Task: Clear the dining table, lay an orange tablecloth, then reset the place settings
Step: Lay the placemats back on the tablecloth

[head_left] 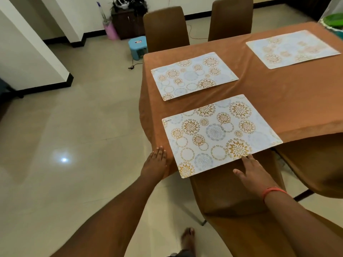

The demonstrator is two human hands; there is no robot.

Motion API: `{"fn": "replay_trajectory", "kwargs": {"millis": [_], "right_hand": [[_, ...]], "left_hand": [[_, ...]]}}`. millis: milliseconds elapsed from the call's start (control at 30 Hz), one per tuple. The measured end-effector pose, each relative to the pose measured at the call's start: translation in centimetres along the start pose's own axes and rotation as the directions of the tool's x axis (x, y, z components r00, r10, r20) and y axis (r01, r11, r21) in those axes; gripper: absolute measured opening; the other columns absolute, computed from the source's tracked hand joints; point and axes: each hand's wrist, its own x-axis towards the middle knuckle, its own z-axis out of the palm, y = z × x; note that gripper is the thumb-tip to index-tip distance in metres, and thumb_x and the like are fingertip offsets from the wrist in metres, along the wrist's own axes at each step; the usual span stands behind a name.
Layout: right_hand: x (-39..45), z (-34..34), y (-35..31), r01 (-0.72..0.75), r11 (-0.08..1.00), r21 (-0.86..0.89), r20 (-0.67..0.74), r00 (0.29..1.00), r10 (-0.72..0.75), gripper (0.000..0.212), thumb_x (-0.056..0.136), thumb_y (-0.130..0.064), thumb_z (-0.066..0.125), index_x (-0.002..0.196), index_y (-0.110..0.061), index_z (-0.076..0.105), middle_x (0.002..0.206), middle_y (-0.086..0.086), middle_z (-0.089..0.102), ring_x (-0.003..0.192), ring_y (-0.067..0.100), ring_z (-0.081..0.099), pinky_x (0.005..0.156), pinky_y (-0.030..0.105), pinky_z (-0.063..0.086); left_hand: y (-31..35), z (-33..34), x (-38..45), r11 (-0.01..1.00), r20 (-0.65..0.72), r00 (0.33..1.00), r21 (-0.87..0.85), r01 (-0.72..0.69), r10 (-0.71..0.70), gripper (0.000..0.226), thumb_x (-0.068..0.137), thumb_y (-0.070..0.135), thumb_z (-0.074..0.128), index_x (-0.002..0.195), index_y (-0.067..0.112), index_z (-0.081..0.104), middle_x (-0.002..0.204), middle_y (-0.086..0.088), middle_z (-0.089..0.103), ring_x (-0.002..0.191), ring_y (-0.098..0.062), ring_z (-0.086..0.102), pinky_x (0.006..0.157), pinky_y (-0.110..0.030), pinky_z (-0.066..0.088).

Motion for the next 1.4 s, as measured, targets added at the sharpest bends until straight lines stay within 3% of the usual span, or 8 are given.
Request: {"fn": "replay_trajectory", "kwargs": {"millis": [367, 467, 567, 700, 800, 967, 1167, 1400], "right_hand": [[0.0, 1.2, 2.2, -0.166, 0.936, 0.31, 0.05, 0.986, 0.159, 0.071, 0.099, -0.053, 0.043, 0.157, -0.022, 0.015, 0.166, 0.001, 0.003, 0.152, 0.026, 0.011, 0.12, 0.048, 0.024], [-0.4, 0.4, 3.7, -0.174, 0.933, 0.314, 0.032, 0.984, 0.173, 0.072, 0.098, -0.055, 0.041, 0.157, -0.024, 0.014, 0.166, 0.0, 0.002, 0.152, 0.025, 0.009, 0.12, 0.049, 0.023], [-1.1, -1.8, 6.9, -0.197, 0.937, 0.287, -0.03, 0.976, 0.214, 0.072, 0.098, -0.057, 0.039, 0.157, -0.026, 0.012, 0.166, -0.002, 0.001, 0.152, 0.024, 0.007, 0.121, 0.048, 0.021], [-3.4, -5.7, 13.5, -0.24, 0.943, 0.23, -0.133, 0.952, 0.275, 0.07, 0.098, -0.058, 0.037, 0.157, -0.029, 0.01, 0.166, -0.002, 0.0, 0.153, 0.025, 0.005, 0.121, 0.049, 0.018], [-5.5, -9.2, 19.6, -0.272, 0.953, 0.134, -0.201, 0.934, 0.294, 0.07, 0.098, -0.059, 0.034, 0.157, -0.03, 0.008, 0.166, -0.002, -0.002, 0.153, 0.027, 0.002, 0.12, 0.053, 0.014], [-10.3, -16.3, 31.2, -0.274, 0.961, 0.035, -0.336, 0.902, 0.27, 0.075, 0.096, -0.063, 0.032, 0.157, -0.031, 0.001, 0.166, -0.003, -0.008, 0.153, 0.026, -0.003, 0.12, 0.056, 0.008], [-18.3, -23.3, 47.7, -0.3, 0.954, -0.007, -0.455, 0.85, 0.264, 0.083, 0.091, -0.07, 0.031, 0.156, -0.033, -0.005, 0.165, -0.002, -0.011, 0.152, 0.027, -0.007, 0.119, 0.058, 0.006], [-24.7, -28.1, 62.2, -0.415, 0.91, 0.008, -0.494, 0.789, 0.365, 0.083, 0.093, -0.071, 0.026, 0.156, -0.031, -0.009, 0.165, -0.002, -0.016, 0.152, 0.027, -0.008, 0.121, 0.056, 0.007]], "left_hand": [[0.2, 0.5, -0.9, 0.99, -0.016, 0.999, 0.135, -0.04, 0.042, 0.068, 0.106, 0.042, 0.03, 0.159, 0.004, 0.007, 0.167, -0.018, 0.005, 0.155, -0.029, 0.009, 0.125, -0.039, 0.013], [0.5, -0.4, -0.8, 0.978, 0.015, 1.0, 0.208, -0.018, 0.015, 0.074, 0.098, 0.053, 0.042, 0.157, 0.012, 0.025, 0.164, -0.015, 0.021, 0.152, -0.03, 0.019, 0.122, -0.047, 0.015], [1.8, -2.9, -0.2, 0.945, 0.043, 0.999, 0.327, -0.029, 0.016, 0.065, 0.08, 0.066, 0.058, 0.136, 0.033, 0.054, 0.142, -0.003, 0.05, 0.134, -0.03, 0.042, 0.111, -0.055, 0.022], [6.6, -7.6, 1.8, 0.975, -0.194, 0.978, 0.218, -0.038, 0.081, 0.032, 0.085, 0.044, 0.071, 0.102, 0.017, 0.072, 0.103, -0.008, 0.067, 0.097, -0.034, 0.064, 0.094, -0.059, 0.043], [13.6, -11.6, 3.8, 0.973, -0.366, 0.913, 0.203, -0.11, 0.179, 0.045, 0.096, 0.049, 0.049, 0.118, 0.015, 0.069, 0.125, -0.01, 0.067, 0.117, -0.033, 0.062, 0.112, -0.059, 0.031], [33.0, -20.6, 2.7, 0.913, -0.51, 0.761, 0.153, -0.378, 0.401, 0.089, 0.098, 0.062, 0.005, 0.121, 0.004, 0.068, 0.128, -0.019, 0.065, 0.118, -0.039, 0.062, 0.106, -0.062, 0.038], [57.3, -25.8, -1.8, 0.847, -0.495, 0.7, 0.171, -0.503, 0.515, 0.092, 0.087, 0.075, -0.01, 0.158, 0.024, 0.019, 0.166, -0.005, 0.017, 0.153, -0.028, 0.014, 0.123, -0.055, 0.0], [73.2, -28.4, -5.1, 0.795, -0.506, 0.641, 0.17, -0.583, 0.578, 0.088, 0.088, 0.077, -0.005, 0.16, 0.028, 0.004, 0.168, -0.003, 0.005, 0.155, -0.025, 0.001, 0.121, -0.056, -0.007]]}}
